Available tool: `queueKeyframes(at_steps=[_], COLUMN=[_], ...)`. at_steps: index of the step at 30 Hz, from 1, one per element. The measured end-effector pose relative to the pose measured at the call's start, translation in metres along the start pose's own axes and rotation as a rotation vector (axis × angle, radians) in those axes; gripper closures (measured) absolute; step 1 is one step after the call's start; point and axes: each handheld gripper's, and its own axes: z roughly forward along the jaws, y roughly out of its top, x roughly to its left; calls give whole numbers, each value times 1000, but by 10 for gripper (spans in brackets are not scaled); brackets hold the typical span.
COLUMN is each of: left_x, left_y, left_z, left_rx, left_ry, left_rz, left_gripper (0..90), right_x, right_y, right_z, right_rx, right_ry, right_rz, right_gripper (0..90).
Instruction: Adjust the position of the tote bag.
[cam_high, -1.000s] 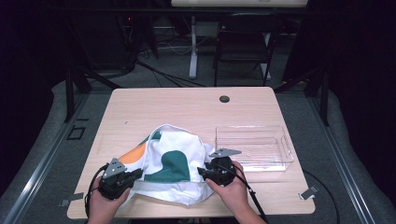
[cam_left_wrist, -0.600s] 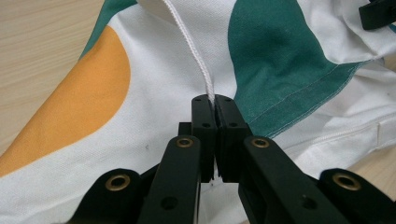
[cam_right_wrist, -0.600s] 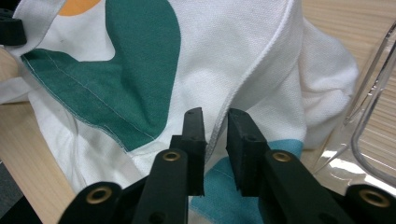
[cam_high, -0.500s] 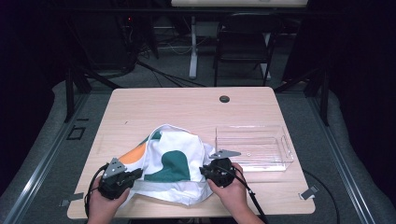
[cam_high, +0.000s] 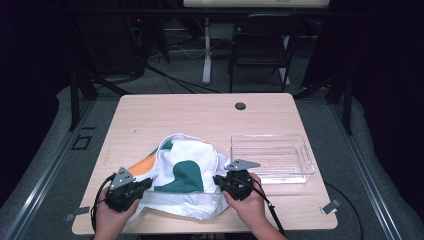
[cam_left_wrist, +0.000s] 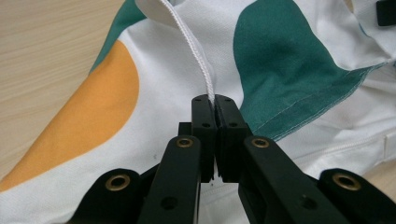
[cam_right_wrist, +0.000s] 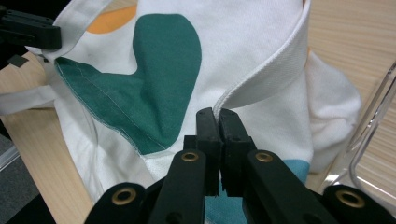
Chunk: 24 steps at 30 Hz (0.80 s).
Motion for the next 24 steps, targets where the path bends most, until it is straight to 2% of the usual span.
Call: queueKeyframes(at_steps=[6,14,24], left_x=[0,0,-1], left_y=[8,19,46], left_z=[-2,-4,-14], left_rx=[-13,-4,-1], left_ry=[23,34,68], left_rz=[13,21,80], left_gripper=[883,884,884], right_x=[-3,-4,-4], right_y=[9,23,36], right_z=[-4,-9,-17], right_rx=[-21,-57,-71], right_ry=[32,41,41], right_rz=[-16,-40,-71], right_gripper=[885,885,885])
